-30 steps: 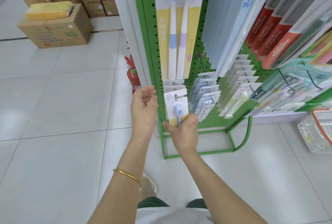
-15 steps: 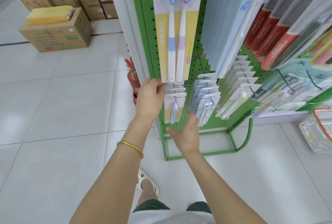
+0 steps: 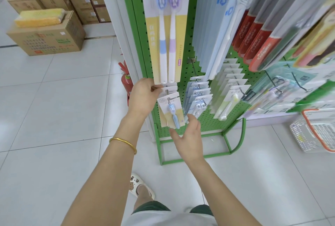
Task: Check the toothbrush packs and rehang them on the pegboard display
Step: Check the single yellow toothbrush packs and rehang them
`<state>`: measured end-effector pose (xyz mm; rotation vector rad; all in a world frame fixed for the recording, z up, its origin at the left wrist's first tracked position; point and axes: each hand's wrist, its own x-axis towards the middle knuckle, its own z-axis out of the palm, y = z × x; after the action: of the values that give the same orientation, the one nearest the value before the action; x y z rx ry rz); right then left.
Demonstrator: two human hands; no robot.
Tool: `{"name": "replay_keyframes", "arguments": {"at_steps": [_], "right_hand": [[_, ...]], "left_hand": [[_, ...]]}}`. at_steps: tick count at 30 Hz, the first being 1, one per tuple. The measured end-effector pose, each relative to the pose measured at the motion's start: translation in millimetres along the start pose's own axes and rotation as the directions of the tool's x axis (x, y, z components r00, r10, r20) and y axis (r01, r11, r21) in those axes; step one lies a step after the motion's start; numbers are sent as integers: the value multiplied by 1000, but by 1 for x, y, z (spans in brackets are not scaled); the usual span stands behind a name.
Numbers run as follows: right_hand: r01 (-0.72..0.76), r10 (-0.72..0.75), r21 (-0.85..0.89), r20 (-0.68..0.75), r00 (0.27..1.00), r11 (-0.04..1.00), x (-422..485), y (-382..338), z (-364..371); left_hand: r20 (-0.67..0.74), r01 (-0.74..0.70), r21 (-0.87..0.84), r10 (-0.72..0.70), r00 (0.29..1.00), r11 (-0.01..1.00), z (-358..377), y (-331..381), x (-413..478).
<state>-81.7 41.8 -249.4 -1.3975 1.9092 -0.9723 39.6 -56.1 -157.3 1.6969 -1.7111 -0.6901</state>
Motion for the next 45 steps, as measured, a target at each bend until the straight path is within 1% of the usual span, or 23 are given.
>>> {"name": "replay_keyframes", "arguments": {"at_steps": [6,8,12,16,18,21,23,25,27,29,32,34,35,37,39,42,45], "right_hand": [[-14,14,-3,30,999,1000,-2,2,-1],[-16,16,-7,41,999,1000,-3,3,-1],[-5,6,-23,71,997,1000,-6,5,-2],[-2,6,-36,109,994,999,-13,8,-5],[7,0,-49,142,990,999,-17,10,-7],[15,-3,-59,197,980,998,-24,16,-10],[25,-13,-47,230,973,999,-30,23,-14],[7,-12,18,274,962,1000,-37,29,-23],[-30,-12,129,315,949,991,-45,34,-39],[-42,-31,217,321,946,975,-52,36,-57],[-56,-27,298,268,963,953,-61,44,-86],[-87,13,353,208,978,932,-65,48,-103],[-98,34,378,172,985,920,-67,49,-109],[-118,80,421,106,991,899,-68,49,-119],[-128,113,435,61,992,891,-66,49,-127],[-155,158,468,34,987,870,-65,46,-134],[-223,237,532,42,971,817,-62,41,-137]], "left_hand": [[-84,-18,-38,15,996,999,1,-17,-9],[-108,7,-51,-13,994,999,-3,-26,-16],[-195,109,-111,-129,972,988,-7,-51,-35],[-287,245,-296,-331,899,923,-9,-64,-67],[-311,279,-340,-387,868,898,-7,-68,-83],[-310,288,-404,-426,850,868,-1,-67,-105],[-281,285,-474,-450,848,833,6,-63,-116],[-230,274,-559,-464,855,782,14,-52,-125],[-158,265,-626,-453,878,733,24,-37,-132],[-103,262,-663,-432,896,701,34,-22,-137],[-45,254,-704,-398,916,664,58,6,-142],[-30,234,-707,-359,933,668,74,24,-144],[-20,217,-692,-319,947,689,82,34,-146],[20,185,-615,-220,975,767,97,52,-151],[35,139,-544,-143,989,828,108,64,-154],[28,67,-507,-62,998,859,118,70,-156],[45,-7,-448,31,999,894,121,74,-161]]}}
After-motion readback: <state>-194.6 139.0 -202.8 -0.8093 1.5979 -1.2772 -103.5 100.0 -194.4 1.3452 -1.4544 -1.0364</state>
